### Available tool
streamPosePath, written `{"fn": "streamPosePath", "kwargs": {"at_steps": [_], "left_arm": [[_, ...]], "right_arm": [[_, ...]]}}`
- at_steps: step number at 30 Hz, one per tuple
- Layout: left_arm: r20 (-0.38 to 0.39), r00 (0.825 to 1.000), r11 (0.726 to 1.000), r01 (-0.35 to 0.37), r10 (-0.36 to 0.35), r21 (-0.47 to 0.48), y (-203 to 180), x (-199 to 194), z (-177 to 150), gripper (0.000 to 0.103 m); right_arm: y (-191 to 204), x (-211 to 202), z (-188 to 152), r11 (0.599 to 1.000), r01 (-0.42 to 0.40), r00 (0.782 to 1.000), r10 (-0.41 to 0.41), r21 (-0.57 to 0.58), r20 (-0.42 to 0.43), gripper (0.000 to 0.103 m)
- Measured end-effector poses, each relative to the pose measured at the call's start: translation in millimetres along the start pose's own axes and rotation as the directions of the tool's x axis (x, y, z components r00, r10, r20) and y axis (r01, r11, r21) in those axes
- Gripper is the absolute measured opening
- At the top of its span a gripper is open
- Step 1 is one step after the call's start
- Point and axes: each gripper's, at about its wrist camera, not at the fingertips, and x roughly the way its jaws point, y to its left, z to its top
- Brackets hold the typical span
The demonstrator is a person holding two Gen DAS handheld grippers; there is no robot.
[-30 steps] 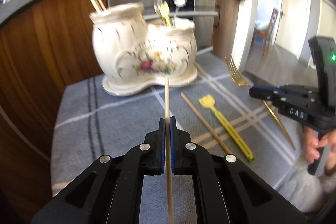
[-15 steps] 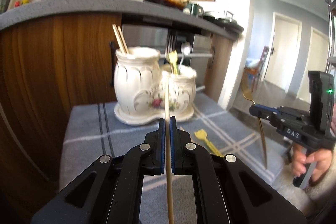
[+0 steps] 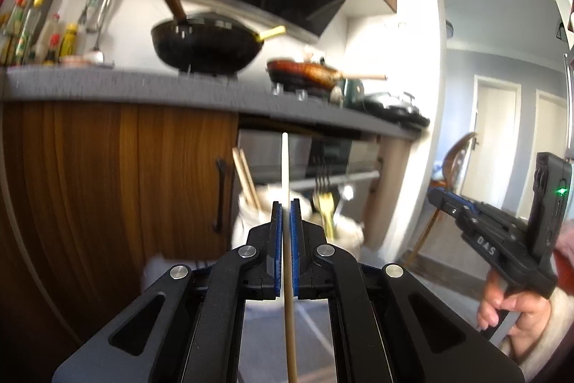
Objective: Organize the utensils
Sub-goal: 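Carry the chopstick to the tall cup while the right tool carries the fork to the short cup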
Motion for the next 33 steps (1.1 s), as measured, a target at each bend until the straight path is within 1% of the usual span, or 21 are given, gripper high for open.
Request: {"fn": "streamPosePath", "kwargs": {"at_steps": [3,6,9,13,17,18,21,22,25,28,31,33], "left_arm": [[0.051,0.999,1.000,0.011,-0.011,-0.002,2.7,18.1,26.1,0.005],[0.086,0.996,0.999,0.031,-0.029,-0.021,5.9,40.8,51.1,0.005],[0.121,0.992,1.000,0.024,-0.021,-0.018,3.4,66.0,71.2,0.005],[0.149,0.989,1.000,0.004,-0.003,-0.001,-1.9,100.3,83.0,0.005],[0.140,0.990,0.999,-0.018,0.013,0.032,-5.9,129.0,80.4,0.005],[0.128,0.992,0.999,-0.027,0.022,0.044,-7.0,139.5,77.3,0.005],[0.107,0.993,0.997,-0.048,0.041,0.066,-6.1,152.7,65.3,0.005],[0.098,0.995,0.997,-0.043,0.037,0.063,-4.1,155.0,60.3,0.005],[0.085,0.996,0.998,-0.038,0.034,0.045,3.0,154.3,49.9,0.005],[0.079,0.996,0.998,-0.047,0.044,0.038,7.8,144.4,41.5,0.005],[0.092,0.995,0.999,-0.042,0.039,0.022,13.3,130.2,34.1,0.005],[0.086,0.996,1.000,-0.026,0.026,0.006,16.4,127.8,34.0,0.005]], "right_arm": [[-3.5,18.7,26.3,0.998,-0.040,0.999,0.038,0.042,0.029,0.005],[-7.0,34.0,44.2,0.993,-0.079,0.996,0.076,0.083,0.040,0.005],[-8.1,47.6,55.5,0.987,-0.110,0.993,0.105,0.119,0.047,0.005],[-9.8,68.3,60.9,0.978,-0.131,0.991,0.124,0.160,0.055,0.005],[-10.3,86.5,58.7,0.975,-0.135,0.991,0.129,0.177,0.041,0.005],[-10.6,89.9,56.7,0.974,-0.136,0.991,0.132,0.180,0.036,0.005],[-11.6,98.0,45.9,0.974,-0.134,0.991,0.133,0.183,0.014,0.005],[-12.1,100.7,41.0,0.974,-0.133,0.991,0.135,0.185,0.002,0.005],[-15.1,106.1,29.3,0.972,-0.129,0.990,0.136,0.197,-0.025,0.005],[-19.5,109.9,20.0,0.965,-0.135,0.987,0.151,0.225,-0.058,0.005],[-20.0,109.1,10.4,0.966,-0.132,0.986,0.151,0.222,-0.072,0.005],[-18.1,111.0,7.7,0.967,-0.132,0.985,0.153,0.219,-0.081,0.005]]}}
